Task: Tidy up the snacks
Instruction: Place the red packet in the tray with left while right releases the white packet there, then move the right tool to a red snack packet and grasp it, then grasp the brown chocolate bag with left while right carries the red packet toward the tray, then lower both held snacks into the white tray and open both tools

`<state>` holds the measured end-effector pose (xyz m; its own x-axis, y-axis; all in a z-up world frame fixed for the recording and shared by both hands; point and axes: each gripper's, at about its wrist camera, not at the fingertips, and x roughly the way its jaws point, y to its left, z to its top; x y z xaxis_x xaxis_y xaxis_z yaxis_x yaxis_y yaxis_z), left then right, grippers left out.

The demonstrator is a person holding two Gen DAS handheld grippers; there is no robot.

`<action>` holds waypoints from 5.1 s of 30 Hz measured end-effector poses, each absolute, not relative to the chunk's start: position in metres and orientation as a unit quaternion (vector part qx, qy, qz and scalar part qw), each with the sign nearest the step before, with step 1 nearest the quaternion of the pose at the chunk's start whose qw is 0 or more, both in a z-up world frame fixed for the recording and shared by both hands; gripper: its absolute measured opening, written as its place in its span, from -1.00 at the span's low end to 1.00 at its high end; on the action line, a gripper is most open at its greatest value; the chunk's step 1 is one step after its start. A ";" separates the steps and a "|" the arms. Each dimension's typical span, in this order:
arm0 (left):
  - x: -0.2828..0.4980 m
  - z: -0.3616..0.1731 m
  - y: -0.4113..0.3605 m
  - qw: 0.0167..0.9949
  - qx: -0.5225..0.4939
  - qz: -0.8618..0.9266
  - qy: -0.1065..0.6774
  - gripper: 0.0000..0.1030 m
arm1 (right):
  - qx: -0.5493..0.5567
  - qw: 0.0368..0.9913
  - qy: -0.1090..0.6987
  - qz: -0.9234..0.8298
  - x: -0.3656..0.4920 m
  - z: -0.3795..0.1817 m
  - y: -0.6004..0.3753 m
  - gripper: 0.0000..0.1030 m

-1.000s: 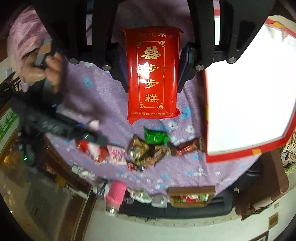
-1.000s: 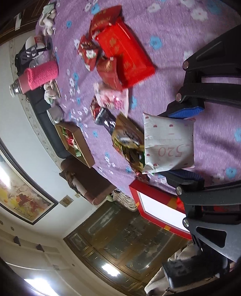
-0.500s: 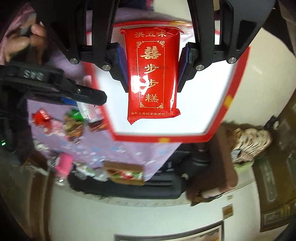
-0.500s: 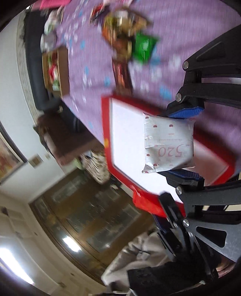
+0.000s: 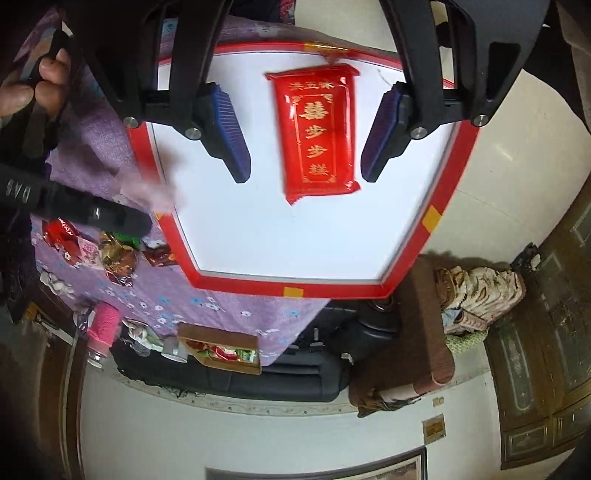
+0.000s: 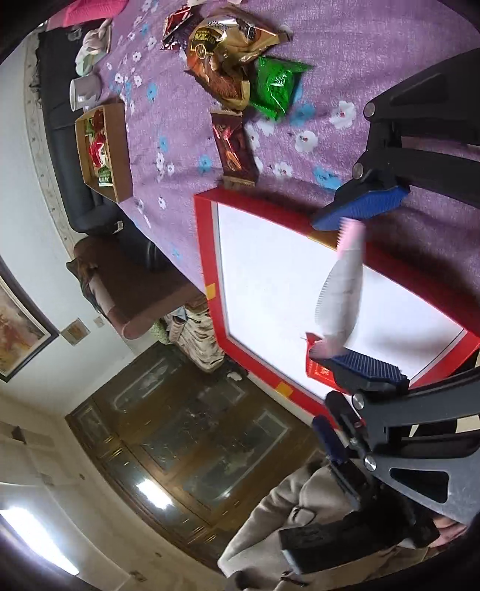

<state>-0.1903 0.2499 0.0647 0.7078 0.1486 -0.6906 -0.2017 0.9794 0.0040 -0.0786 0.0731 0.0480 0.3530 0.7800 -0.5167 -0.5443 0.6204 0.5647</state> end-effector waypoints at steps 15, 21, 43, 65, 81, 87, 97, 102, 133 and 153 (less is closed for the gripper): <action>-0.193 0.067 0.226 0.925 -0.032 0.035 0.376 0.20 | 0.168 0.842 0.387 0.336 -0.058 0.062 -0.005 -0.08; -0.177 0.070 0.173 0.926 0.015 -0.027 0.377 0.20 | 0.113 0.894 0.381 0.207 -0.056 0.065 -0.099 -0.07; -0.161 0.034 0.144 0.891 0.016 -0.066 0.448 -0.16 | 0.139 0.881 0.453 0.004 0.051 0.022 -0.237 -0.01; -0.190 0.033 0.128 0.889 0.053 -0.069 0.450 -0.57 | 0.176 0.925 0.322 0.102 0.019 0.044 -0.232 -0.28; -0.102 0.101 0.076 0.926 0.088 -0.080 0.357 0.63 | 0.186 0.921 0.321 0.118 0.021 0.047 -0.231 -0.28; -0.003 0.056 0.046 0.894 0.090 -0.070 0.434 0.63 | 0.191 0.919 0.327 0.113 0.023 0.045 -0.233 -0.27; 0.035 0.025 0.019 0.878 0.073 -0.099 0.462 0.41 | 0.203 0.913 0.335 0.110 0.029 0.042 -0.237 -0.27; 0.031 0.024 0.025 0.884 0.040 -0.099 0.455 0.14 | 0.199 0.916 0.330 0.108 0.028 0.043 -0.236 -0.27; -0.160 0.097 0.180 0.939 -0.021 0.005 0.344 0.10 | 0.140 0.927 0.323 0.129 0.005 0.057 -0.194 -0.28; -0.186 0.073 0.262 0.932 -0.063 0.076 0.348 0.10 | 0.116 0.814 0.384 0.421 -0.083 0.055 0.058 -0.29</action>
<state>-0.1863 0.2625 0.0727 0.7468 0.0985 -0.6578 -0.1865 0.9803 -0.0650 -0.0834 0.0577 0.0554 0.3513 0.7734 -0.5277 -0.5959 0.6194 0.5112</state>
